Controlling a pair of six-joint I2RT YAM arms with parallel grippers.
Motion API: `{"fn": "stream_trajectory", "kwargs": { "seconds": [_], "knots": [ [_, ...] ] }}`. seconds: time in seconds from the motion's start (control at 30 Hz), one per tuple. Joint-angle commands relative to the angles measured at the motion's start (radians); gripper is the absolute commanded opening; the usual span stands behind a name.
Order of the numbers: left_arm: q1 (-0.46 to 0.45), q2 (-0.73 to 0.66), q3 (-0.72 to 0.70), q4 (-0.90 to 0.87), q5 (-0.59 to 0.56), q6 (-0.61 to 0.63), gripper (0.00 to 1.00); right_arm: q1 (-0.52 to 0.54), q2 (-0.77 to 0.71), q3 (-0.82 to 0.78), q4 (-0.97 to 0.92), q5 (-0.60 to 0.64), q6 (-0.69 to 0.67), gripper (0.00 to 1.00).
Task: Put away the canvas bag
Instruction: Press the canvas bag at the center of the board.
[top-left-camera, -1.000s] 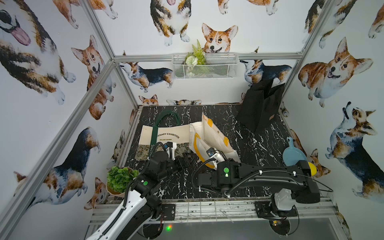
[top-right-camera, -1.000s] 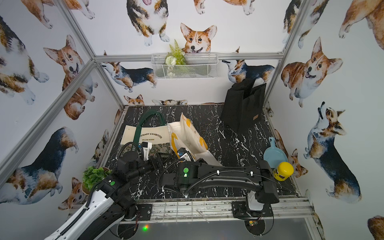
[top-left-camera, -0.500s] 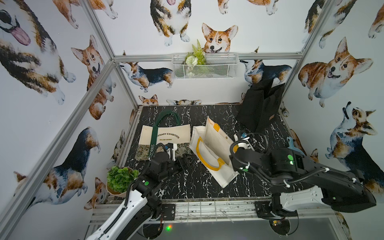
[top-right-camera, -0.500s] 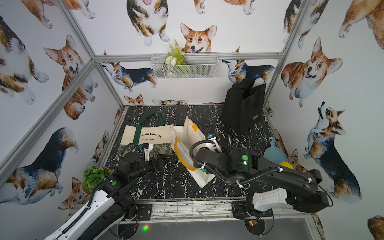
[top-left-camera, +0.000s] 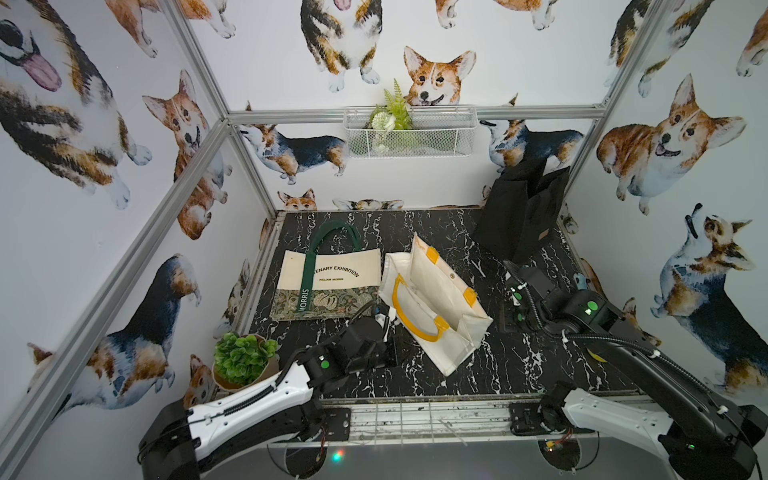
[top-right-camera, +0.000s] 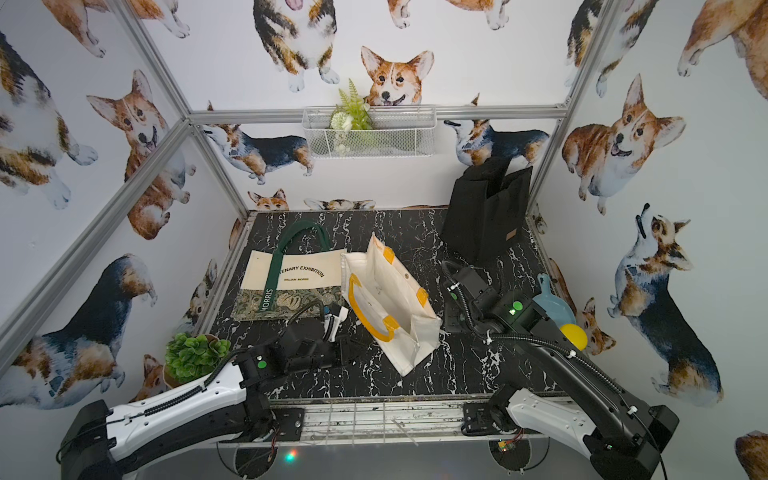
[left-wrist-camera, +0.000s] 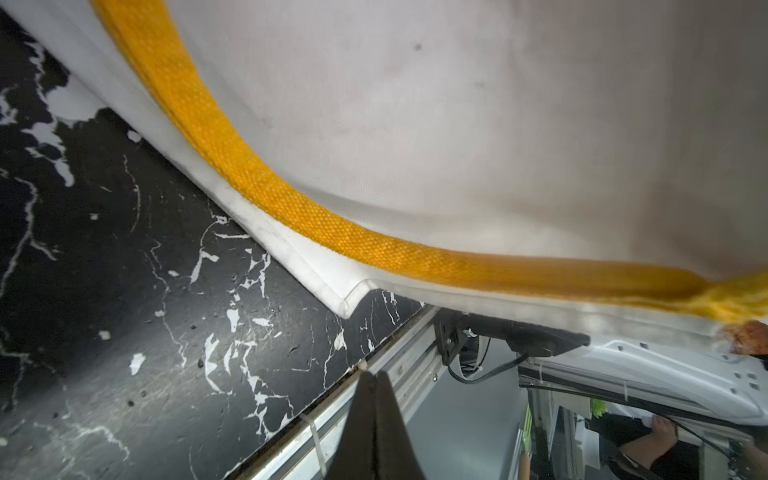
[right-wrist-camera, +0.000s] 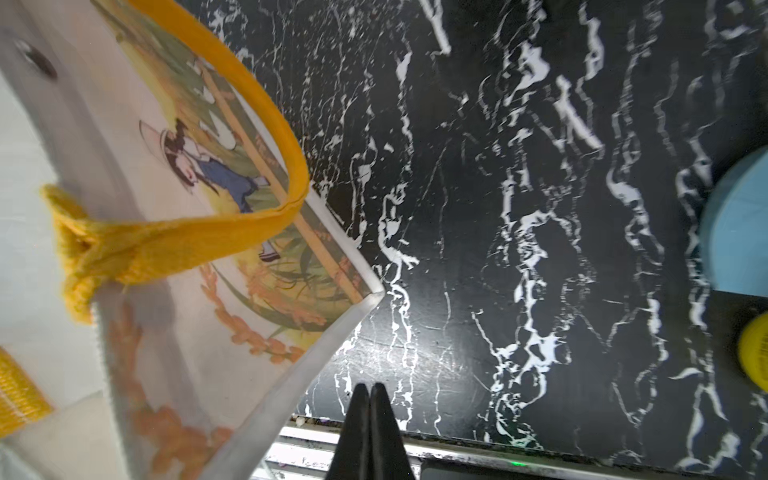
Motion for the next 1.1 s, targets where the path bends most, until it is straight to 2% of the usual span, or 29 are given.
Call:
{"fn": "stream_trajectory", "kwargs": {
  "seconds": [0.0,0.17,0.4,0.7,1.07],
  "knots": [
    [-0.018,0.036,0.029,0.091,-0.04,-0.001,0.0,-0.002,0.027,-0.035,0.135,-0.112,-0.007,0.0],
    [-0.018,0.085,0.094,0.04,-0.089,0.059,0.0,-0.001,0.044,-0.075,0.228,-0.223,0.015,0.0],
    [0.0,0.207,0.136,0.06,-0.088,0.095,0.0,0.035,-0.029,-0.149,0.271,-0.248,0.08,0.0],
    [0.001,0.337,0.224,0.125,-0.02,0.102,0.0,0.235,0.013,-0.208,0.395,-0.165,0.18,0.0],
    [-0.011,0.421,0.297,0.176,0.041,0.091,0.0,0.316,0.053,-0.195,0.424,-0.109,0.21,0.0]
  ]
}}
